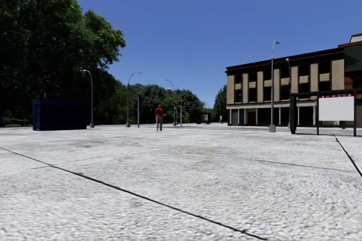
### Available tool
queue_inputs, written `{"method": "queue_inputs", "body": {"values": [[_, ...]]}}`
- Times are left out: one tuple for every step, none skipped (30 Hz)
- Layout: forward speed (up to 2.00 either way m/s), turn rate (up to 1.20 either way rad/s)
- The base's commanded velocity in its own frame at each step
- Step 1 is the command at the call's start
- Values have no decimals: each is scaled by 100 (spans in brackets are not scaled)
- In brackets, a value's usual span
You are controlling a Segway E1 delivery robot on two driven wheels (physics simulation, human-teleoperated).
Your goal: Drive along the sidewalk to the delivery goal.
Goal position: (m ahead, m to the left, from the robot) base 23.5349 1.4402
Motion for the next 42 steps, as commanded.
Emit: {"method": "queue_inputs", "body": {"values": [[200,0],[200,0],[200,0],[200,0],[200,0],[200,0],[200,0],[200,0],[200,0],[200,0],[200,0],[200,0],[200,0],[200,0],[200,0],[200,0],[200,0],[200,0],[200,0],[200,0],[200,0],[200,0],[200,0],[200,0],[200,0],[200,0],[200,0],[200,0],[200,0],[200,0],[200,0],[200,0],[200,0],[200,0],[200,0],[200,0],[200,0],[200,0],[200,0],[200,0],[200,0],[200,0]]}}
